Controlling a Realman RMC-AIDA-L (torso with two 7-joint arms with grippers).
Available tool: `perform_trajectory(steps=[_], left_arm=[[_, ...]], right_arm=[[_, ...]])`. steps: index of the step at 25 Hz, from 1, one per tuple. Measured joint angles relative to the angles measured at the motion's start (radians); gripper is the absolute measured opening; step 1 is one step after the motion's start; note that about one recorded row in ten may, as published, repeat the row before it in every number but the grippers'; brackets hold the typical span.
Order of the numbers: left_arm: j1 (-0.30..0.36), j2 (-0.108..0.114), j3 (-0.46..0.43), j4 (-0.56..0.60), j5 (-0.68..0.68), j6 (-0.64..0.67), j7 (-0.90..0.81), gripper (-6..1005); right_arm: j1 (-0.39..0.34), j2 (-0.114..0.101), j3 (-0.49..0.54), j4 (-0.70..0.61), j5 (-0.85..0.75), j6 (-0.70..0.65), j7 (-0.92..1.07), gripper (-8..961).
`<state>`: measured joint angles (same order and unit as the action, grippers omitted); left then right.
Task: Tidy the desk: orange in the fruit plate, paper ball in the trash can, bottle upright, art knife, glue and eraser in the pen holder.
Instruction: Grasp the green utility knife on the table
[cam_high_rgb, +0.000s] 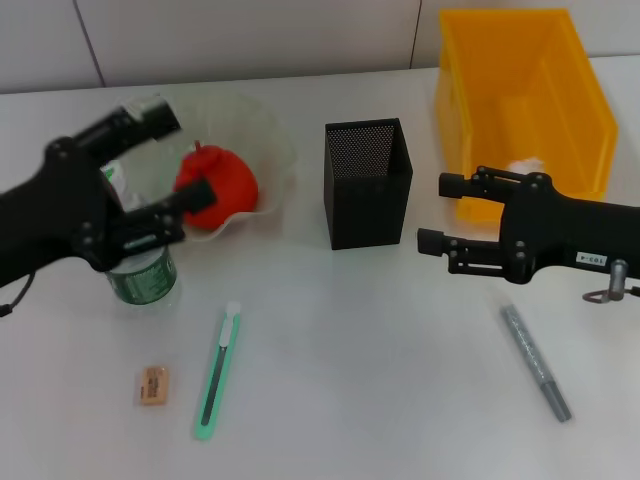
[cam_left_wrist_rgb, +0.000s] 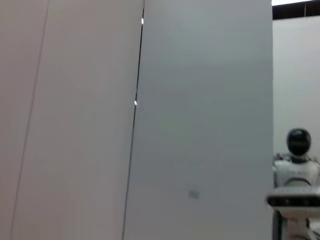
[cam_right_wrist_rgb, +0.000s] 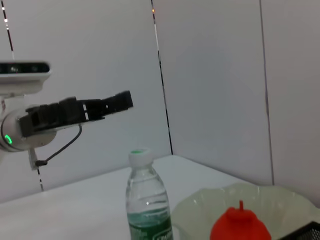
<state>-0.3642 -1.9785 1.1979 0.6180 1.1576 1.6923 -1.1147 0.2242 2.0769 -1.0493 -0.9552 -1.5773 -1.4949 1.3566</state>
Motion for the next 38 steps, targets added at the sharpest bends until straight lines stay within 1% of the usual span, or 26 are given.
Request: perform_trajectory(steps=[2,3,6,7,8,13,16,17,18,21,22,23,24,27,31,32,33,37,38], left_arm=[[-0.004,0.0,-0.02,0.045,0.091,-0.013,-0.053,843],[-0.005,-0.003,-0.044,0.078,0.153,-0.011,-0.087,843],[0.003,-0.011,-0.072,0.131,0.221,0.0,-0.127,843],[0.016,-0.016,-0.079,0.175,0.271,0.007,-0.161,843],[0.016,-0.016,-0.079,0.175,0.271,0.007,-0.161,843],[0.048,-0.027,-0.08,0.27,0.385,0.019,-0.215,843],[0.047,-0.028,-0.088,0.299,0.466,0.008,-0.272,843],[0.041,-0.032,-0.102,0.299,0.503,0.004,-0.286,843],[0.041,-0.032,-0.102,0.299,0.503,0.004,-0.286,843],[0.041,-0.051,-0.12,0.312,0.535,0.0,-0.287,843],[0.043,-0.06,-0.126,0.322,0.547,-0.004,-0.291,843],[0.043,-0.06,-0.126,0.322,0.547,-0.004,-0.291,843],[0.045,-0.076,-0.144,0.344,0.583,-0.013,-0.307,843],[0.045,-0.086,-0.157,0.363,0.619,-0.018,-0.331,843],[0.048,-0.088,-0.158,0.367,0.626,-0.022,-0.351,843],[0.049,-0.088,-0.156,0.368,0.627,-0.024,-0.36,843],[0.05,-0.088,-0.155,0.369,0.628,-0.027,-0.372,843],[0.05,-0.089,-0.152,0.37,0.629,-0.033,-0.384,843],[0.05,-0.09,-0.129,0.39,0.654,-0.072,-0.441,843]], right_arm=[[0.0,-0.001,0.029,-0.002,-0.032,-0.008,0.003,769],[0.0,-0.001,0.029,-0.002,-0.032,-0.008,0.003,769],[-0.003,-0.003,0.06,-0.003,-0.049,-0.01,0.013,769],[-0.005,-0.004,0.068,-0.003,-0.052,-0.011,0.014,769],[-0.007,-0.005,0.076,-0.003,-0.053,-0.012,0.014,769],[-0.009,-0.011,0.097,-0.01,-0.09,-0.012,0.021,769],[-0.005,-0.009,0.1,-0.032,-0.145,-0.012,0.037,769],[-0.005,-0.007,0.1,-0.038,-0.158,-0.011,0.037,769],[-0.005,-0.005,0.1,-0.041,-0.165,-0.009,0.037,769],[-0.005,-0.003,0.1,-0.045,-0.174,-0.015,0.034,769],[-0.004,-0.003,0.1,-0.046,-0.177,-0.027,0.032,769],[-0.004,-0.003,0.098,-0.048,-0.183,-0.045,0.028,769],[-0.004,-0.003,0.097,-0.054,-0.193,-0.061,0.025,769],[-0.01,-0.001,0.099,-0.082,-0.236,-0.115,0.024,769],[-0.053,-0.002,0.11,-0.144,-0.261,-0.206,0.025,769],[-0.082,-0.002,0.129,-0.186,-0.269,-0.249,0.025,769],[-0.082,-0.002,0.129,-0.186,-0.269,-0.249,0.025,769],[-0.125,0.0,0.202,-0.247,-0.279,-0.32,0.027,769],[-0.13,0.0,0.224,-0.252,-0.28,-0.335,0.027,769]])
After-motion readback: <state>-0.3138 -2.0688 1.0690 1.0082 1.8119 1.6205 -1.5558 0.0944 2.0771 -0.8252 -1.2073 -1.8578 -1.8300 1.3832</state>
